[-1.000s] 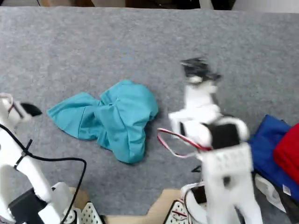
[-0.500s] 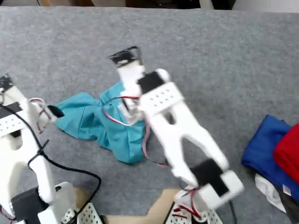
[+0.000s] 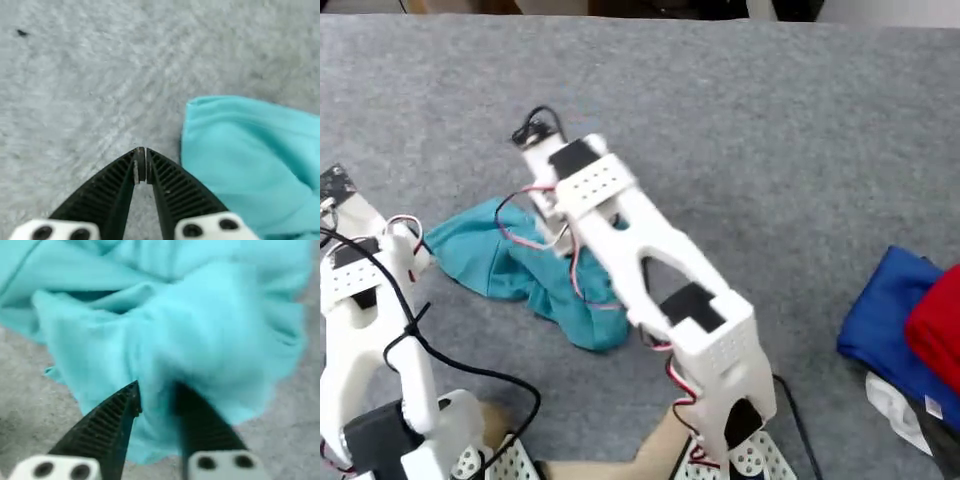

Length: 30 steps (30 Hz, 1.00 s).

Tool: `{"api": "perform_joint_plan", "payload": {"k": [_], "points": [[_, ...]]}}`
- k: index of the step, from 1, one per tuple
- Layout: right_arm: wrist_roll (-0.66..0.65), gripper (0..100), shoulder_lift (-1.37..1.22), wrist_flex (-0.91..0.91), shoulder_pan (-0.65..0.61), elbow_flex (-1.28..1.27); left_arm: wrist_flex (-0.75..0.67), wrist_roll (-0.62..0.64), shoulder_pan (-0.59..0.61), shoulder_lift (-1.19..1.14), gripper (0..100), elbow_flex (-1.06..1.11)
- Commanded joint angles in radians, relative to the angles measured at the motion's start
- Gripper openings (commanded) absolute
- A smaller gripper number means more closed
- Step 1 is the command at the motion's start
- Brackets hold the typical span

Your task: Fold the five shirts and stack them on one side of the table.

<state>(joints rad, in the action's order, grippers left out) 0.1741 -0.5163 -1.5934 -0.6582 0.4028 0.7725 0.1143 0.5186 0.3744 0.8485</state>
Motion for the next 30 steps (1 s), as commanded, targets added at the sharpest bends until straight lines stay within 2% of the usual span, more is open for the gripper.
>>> {"api": "perform_joint_plan", "payload": {"k": [1,10,16,22,24,27,30], "points": [[-0.008,0.4,0.004,-0.043,0.12,0.127,-0.043,0.008,0.025,0.007,2,-0.005],[-0.206,0.5,-0.001,-0.028,0.479,0.257,-0.173,0.02,-0.046,0.004,2,0.003],[-0.341,0.8,-0.056,0.155,0.7,0.234,-0.239,0.18,-0.187,0.004,2,-0.003],[-0.408,0.8,-0.214,0.256,0.788,0.243,-0.361,0.301,-0.353,-0.002,3,-0.02],[-0.436,0.8,-0.259,0.285,0.809,0.243,-0.405,0.347,-0.399,-0.03,6,-0.058],[-0.482,0.9,-0.309,0.296,0.832,0.243,-0.414,0.445,-0.451,-0.125,11,-0.186],[-0.486,0.9,-0.346,0.333,0.835,0.246,-0.411,0.483,-0.496,-0.292,13,-0.364]]}}
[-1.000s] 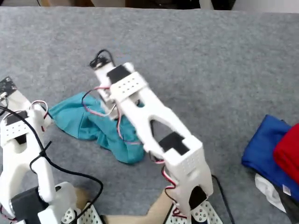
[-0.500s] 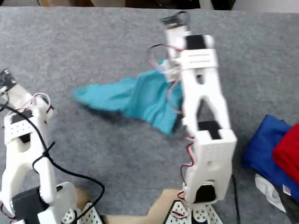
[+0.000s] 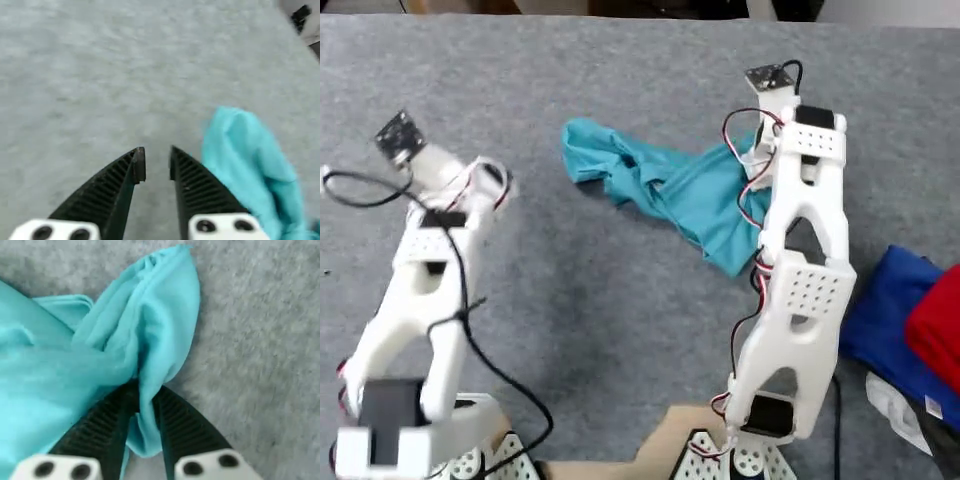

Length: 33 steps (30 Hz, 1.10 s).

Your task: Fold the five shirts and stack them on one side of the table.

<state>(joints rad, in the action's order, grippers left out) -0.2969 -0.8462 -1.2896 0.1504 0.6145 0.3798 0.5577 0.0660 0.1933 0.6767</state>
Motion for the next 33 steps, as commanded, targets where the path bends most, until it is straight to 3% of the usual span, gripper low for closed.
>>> {"api": "perform_joint_plan", "payload": {"k": [1,5,13,22,25,31,33], "points": [[-0.015,0.9,-0.015,0.028,0.03,0.048,-0.011,0.04,-0.057,-0.176,13,-0.258],[-0.011,0.8,-0.021,0.038,0.073,0.087,0.083,0.058,-0.133,-0.433,13,-0.554],[-0.009,0.7,-0.105,0.103,0.166,0.185,0.414,0.229,-0.265,-0.791,13,-1.079],[-0.015,2.0,-0.136,0.054,0.2,0.323,0.582,0.232,-0.347,-1.004,13,-1.315],[-0.011,11.6,-0.137,-0.068,0.214,0.444,0.585,0.232,-0.305,-1.033,13,-1.359],[-0.049,45.5,-0.136,-0.272,0.217,0.733,0.585,0.232,-0.249,-1.035,13,-1.367],[-0.084,49.8,-0.139,-0.347,0.2,0.848,0.585,0.232,-0.221,-1.035,13,-1.367]]}}
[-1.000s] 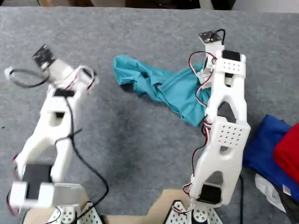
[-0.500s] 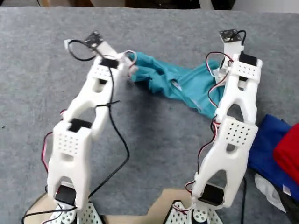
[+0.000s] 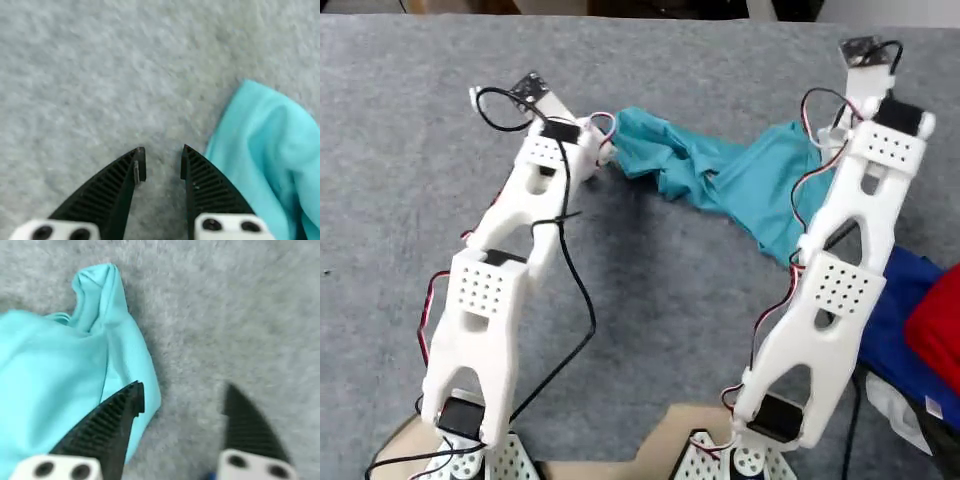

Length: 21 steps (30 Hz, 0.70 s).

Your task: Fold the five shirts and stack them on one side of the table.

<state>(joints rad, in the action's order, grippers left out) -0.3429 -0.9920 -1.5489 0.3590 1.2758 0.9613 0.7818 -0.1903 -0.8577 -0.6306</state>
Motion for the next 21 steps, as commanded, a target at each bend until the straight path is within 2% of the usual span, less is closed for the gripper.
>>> {"api": "perform_joint_plan", "payload": {"k": [1,4,8,14,17,21], "points": [[-0.046,49.6,0.005,-0.124,-0.027,0.24,0.003,0.008,0.054,0.016,13,-0.06],[-0.086,49.3,0.004,-0.203,-0.134,0.346,0.003,0.009,0.114,0.016,13,-0.06],[-0.144,49.3,-0.019,-0.209,-0.337,0.286,0.005,0.031,0.187,0.016,13,-0.06],[-0.074,48.2,-0.148,-0.101,-0.562,0.191,-0.002,0.089,0.258,0.016,13,-0.063],[-0.069,38.4,-0.211,-0.055,-0.608,0.191,-0.003,0.089,0.258,0.016,13,-0.064],[-0.068,15.3,-0.282,0.012,-0.599,0.193,-0.005,0.087,0.258,0.016,13,-0.068]]}}
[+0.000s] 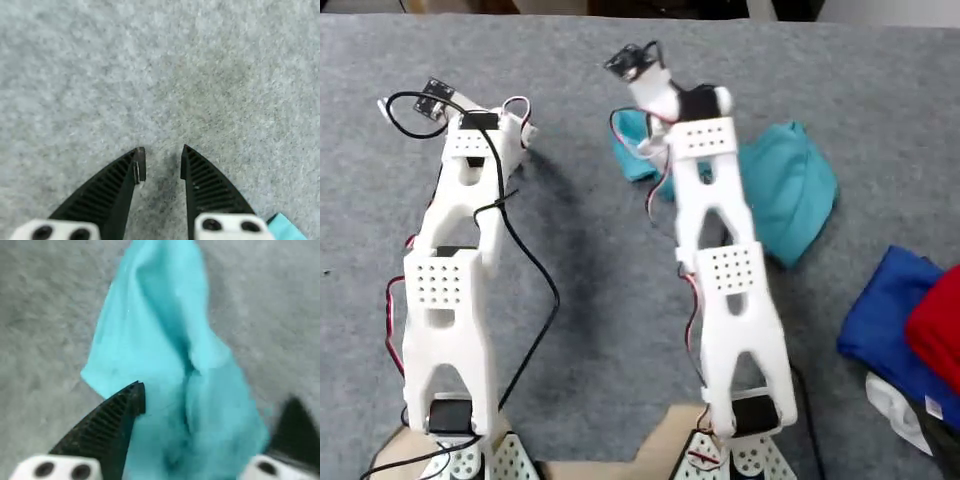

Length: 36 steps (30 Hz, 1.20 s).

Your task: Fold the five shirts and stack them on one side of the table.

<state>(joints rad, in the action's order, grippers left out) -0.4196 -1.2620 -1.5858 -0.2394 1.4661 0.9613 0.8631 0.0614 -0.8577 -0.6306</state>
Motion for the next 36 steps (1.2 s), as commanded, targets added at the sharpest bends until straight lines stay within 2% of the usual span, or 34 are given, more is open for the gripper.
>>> {"api": "perform_joint_plan", "payload": {"k": [1,3,6,9,15,20,27,36], "points": [[0.009,9.4,-0.016,0.06,0.008,0.002,-0.005,0.006,0.005,0.016,13,-0.068],[0.009,0.2,-0.018,0.068,0.022,0.002,-0.005,0.006,0.003,0.016,13,-0.068],[0.017,1.7,-0.018,0.066,0.048,0.002,-0.006,0.005,-0.011,0.015,13,-0.068],[0.087,0.4,-0.005,0.048,0.07,0.033,-0.008,0.003,-0.025,0.015,13,-0.068],[0.112,0.4,0.048,-0.083,0.073,0.206,-0.008,0.002,-0.028,0.015,13,-0.068],[0.112,0.4,0.271,-0.187,0.105,0.2,-0.008,0.002,-0.029,0.015,13,-0.068],[0.118,0.4,0.578,-0.195,0.199,0.189,-0.012,0.002,-0.031,0.015,13,-0.069],[0.12,0.4,0.716,-0.196,0.321,0.191,-0.021,0.0,-0.06,0.015,13,-0.068]]}}
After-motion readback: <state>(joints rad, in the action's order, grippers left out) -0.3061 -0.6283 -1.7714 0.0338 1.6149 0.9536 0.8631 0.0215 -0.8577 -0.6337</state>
